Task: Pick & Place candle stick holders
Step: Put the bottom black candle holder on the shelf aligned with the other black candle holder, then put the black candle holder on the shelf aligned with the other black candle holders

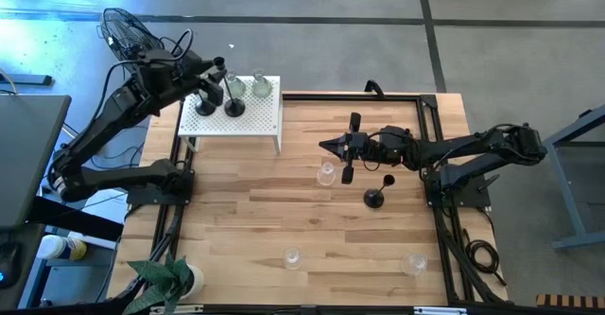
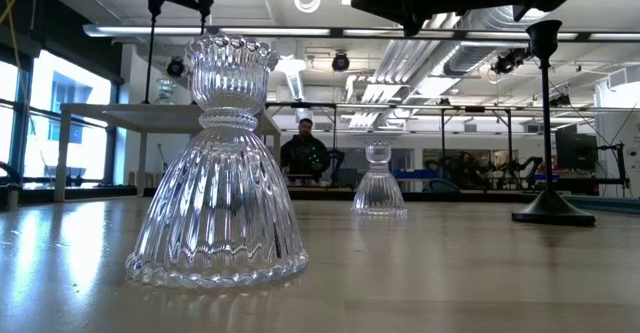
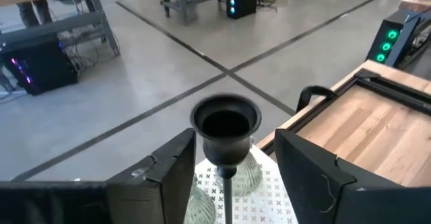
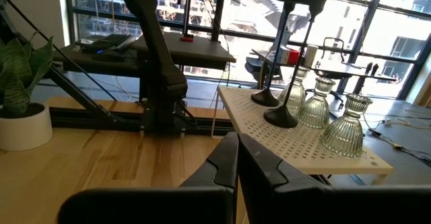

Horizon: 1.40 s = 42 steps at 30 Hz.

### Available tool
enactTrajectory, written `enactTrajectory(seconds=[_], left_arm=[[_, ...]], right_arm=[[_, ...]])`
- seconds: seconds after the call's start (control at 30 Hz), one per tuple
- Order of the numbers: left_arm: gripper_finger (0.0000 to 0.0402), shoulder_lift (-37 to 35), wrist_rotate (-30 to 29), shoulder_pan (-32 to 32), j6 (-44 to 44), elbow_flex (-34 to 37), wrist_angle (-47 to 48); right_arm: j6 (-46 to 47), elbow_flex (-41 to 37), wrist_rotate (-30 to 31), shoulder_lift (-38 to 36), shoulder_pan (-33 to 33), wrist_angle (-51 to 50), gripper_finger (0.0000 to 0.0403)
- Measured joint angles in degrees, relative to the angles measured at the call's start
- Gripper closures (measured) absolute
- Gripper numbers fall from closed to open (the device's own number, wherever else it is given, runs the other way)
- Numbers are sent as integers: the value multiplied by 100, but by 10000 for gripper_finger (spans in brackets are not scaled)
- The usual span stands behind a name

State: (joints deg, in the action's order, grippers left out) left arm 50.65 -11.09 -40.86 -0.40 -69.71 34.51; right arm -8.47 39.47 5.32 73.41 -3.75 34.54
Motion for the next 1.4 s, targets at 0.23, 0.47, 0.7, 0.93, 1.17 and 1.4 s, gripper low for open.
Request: enactTrajectory(seconds=[0.23,0.47,0.7,0.93,1.17,1.4], left_arm=[[202,-84,-10,0,95,-298,188],[231,-406,465,9,634,-440,475],[366,-1298,1271,683,791,744,-145],[374,-1833,1645,1826,794,2379,-1791],[384,-1634,1714,3003,910,3051,-2297],[396,-1273,363,4480,1327,3820,-3603]], right_arm=[[1,2,1,0,-2,0,402],[-70,2,30,-147,0,-50,402],[-60,19,370,-829,207,-792,402],[115,586,1467,-1305,979,-2795,403],[1193,1146,2208,-1310,2024,-4714,403],[2743,1305,2688,-1306,3584,-5946,403]])
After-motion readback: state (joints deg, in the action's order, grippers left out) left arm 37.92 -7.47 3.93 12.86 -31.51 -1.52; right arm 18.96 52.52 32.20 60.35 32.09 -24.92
